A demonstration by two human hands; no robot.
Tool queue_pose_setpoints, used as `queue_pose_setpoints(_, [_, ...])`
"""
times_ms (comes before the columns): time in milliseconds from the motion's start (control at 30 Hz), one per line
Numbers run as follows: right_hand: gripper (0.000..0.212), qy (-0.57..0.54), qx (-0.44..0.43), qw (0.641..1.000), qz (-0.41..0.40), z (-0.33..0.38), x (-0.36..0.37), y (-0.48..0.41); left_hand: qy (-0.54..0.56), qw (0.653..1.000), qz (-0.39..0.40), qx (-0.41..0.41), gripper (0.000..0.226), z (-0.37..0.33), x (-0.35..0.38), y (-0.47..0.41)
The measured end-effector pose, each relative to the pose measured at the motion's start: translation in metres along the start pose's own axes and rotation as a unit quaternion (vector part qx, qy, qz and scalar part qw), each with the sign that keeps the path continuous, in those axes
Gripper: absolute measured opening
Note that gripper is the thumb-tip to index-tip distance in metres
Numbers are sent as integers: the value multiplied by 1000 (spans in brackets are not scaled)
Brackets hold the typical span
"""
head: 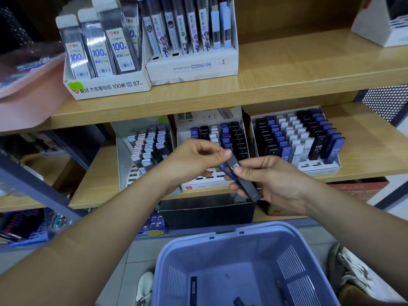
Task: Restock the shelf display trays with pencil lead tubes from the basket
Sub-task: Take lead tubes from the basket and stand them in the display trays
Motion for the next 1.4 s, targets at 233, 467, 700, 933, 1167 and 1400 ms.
queue_pose_setpoints(233, [18,65,17,997,-27,1,-8,1,43,995,-92,8,6,3,-21,-4])
queue_pose_setpoints(467, [16,105,1,994,-41,-5,-6,-1,105,993,-60,8,18,4,-19,4])
queue_pose_setpoints(700, [20,190,17,982,-4,-14,-3,-6,-29,992,-120,23,18,2,-47,8])
queue_pose_setpoints(933, [32,301,63,951,22,-25,-30,10,-162,966,-193,61,10,6,-47,3])
queue_pose_setpoints(1167, [24,390,38,920,15,-6,-72,26,-263,939,-209,76,19,-3,-33,1])
queue_pose_setpoints(1400, [26,416,36,908,-25,7,-118,45,-144,968,-164,127,21,-34,17,0])
Point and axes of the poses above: each hand's wrist, its own y-axis away from the middle knuckle, its own x-axis out of the palm, z = x × y, the point moved 6 cm from there along -y, towards the middle knuckle, and after that the axes turned 9 degrees about -x, right-handed, at the moved point
